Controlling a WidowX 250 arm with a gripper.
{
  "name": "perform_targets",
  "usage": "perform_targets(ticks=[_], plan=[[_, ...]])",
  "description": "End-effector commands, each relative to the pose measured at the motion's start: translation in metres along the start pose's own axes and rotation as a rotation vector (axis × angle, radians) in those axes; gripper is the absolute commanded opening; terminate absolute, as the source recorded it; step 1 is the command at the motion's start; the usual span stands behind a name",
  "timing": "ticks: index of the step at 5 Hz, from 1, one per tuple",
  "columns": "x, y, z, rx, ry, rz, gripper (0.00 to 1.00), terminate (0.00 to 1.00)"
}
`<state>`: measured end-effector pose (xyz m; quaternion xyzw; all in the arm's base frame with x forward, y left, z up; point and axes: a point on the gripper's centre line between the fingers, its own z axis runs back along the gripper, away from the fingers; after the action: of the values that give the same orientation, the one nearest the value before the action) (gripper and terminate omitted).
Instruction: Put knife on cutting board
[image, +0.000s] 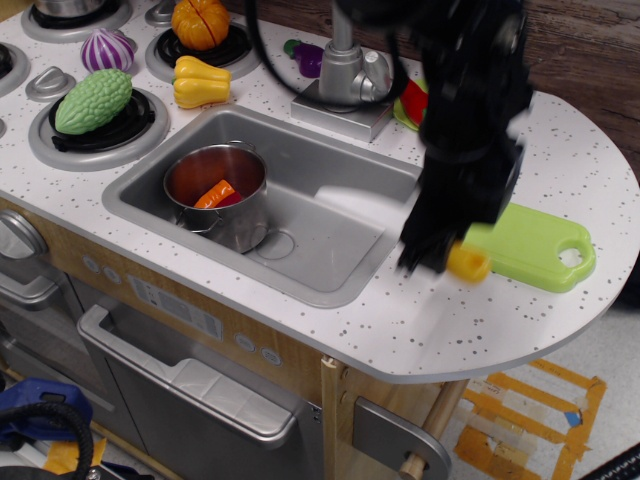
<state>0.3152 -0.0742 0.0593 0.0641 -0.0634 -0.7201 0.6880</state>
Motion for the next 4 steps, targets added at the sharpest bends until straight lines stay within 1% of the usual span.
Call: perform_targets(ticks=[1, 2, 3, 4], plan=[[0.001, 0.043, 0.003, 0.085, -0.046, -0.031, 0.0, 0.0], [0.008, 0.064, -0.015, 0.117, -0.093, -0.031, 0.0, 0.0], [0.011, 0.072, -0.031, 0.154, -0.108, -0.039, 0.0, 0.0], [0.011, 0.078, -0.035, 0.165, -0.123, -0.06, 0.0, 0.0]])
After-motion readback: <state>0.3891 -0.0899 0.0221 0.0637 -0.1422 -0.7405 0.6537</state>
